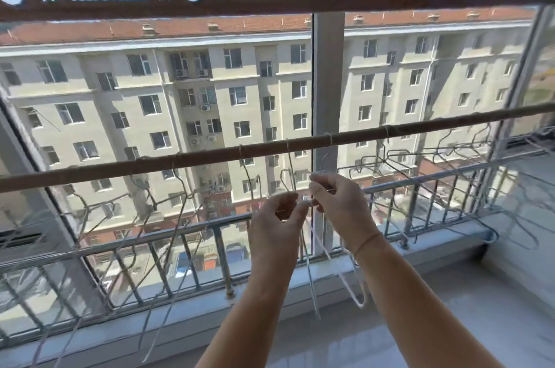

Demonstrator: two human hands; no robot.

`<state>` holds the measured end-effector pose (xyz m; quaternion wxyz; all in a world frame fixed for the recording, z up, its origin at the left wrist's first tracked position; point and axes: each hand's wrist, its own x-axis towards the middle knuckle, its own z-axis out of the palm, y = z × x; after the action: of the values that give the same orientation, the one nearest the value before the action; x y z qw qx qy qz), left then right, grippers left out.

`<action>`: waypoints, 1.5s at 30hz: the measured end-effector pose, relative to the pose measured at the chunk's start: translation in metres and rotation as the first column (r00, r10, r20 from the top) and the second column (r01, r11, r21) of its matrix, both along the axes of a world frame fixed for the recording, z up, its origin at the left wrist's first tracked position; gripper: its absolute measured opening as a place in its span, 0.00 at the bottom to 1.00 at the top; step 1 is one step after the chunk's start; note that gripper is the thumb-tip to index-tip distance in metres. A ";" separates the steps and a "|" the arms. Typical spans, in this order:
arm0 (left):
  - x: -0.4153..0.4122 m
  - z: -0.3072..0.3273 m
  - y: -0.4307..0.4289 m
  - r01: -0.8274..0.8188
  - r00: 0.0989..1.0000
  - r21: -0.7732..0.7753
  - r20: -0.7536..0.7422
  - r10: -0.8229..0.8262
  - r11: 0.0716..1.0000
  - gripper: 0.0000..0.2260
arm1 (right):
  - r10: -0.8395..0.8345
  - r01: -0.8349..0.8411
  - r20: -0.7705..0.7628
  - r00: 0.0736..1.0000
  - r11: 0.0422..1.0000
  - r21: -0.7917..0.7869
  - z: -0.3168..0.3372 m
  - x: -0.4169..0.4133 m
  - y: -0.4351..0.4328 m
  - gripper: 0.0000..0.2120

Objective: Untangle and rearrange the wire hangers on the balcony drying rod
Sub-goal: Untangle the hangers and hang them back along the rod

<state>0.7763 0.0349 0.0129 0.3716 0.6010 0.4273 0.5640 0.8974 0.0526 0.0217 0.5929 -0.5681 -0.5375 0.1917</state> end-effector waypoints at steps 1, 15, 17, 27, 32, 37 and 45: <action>0.014 0.002 -0.003 0.029 1.000 -0.012 -0.012 -0.029 1.000 0.06 | -0.029 0.029 0.021 0.999 0.999 0.015 0.002 0.015 -0.003 0.13; 0.194 -0.029 -0.004 -0.083 0.994 -0.110 -0.084 0.074 0.990 0.06 | -0.082 0.133 0.364 0.928 0.984 -0.117 -0.026 0.183 -0.012 0.07; 0.203 -0.040 0.001 -0.114 0.984 -0.151 -0.155 0.090 0.982 0.08 | -0.024 0.092 0.367 0.930 0.981 -0.168 -0.034 0.186 -0.009 0.06; 0.211 -0.050 0.023 -0.127 0.992 -0.273 -0.013 0.129 0.954 0.07 | 0.116 -0.058 0.240 0.964 0.970 -0.238 -0.034 0.178 0.015 0.06; 0.207 -0.041 0.032 -0.138 0.985 -0.265 0.063 0.160 0.954 0.07 | 0.131 -0.090 0.182 0.975 0.971 -0.220 -0.024 0.171 0.032 0.07; 0.199 -0.038 0.042 -0.119 0.982 -0.283 0.109 0.156 0.952 0.07 | 0.119 -0.078 0.191 0.974 0.974 -0.211 -0.023 0.165 0.042 0.06; 0.198 -0.039 0.047 -0.075 0.969 -0.315 0.199 0.144 0.946 0.09 | 0.135 -0.092 0.168 0.976 0.967 -0.239 -0.023 0.160 0.047 0.07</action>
<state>0.9740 0.0824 -0.0265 0.4729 0.4455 0.4985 0.5739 1.0574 0.1000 -0.0017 0.4591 -0.6163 -0.5958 0.2333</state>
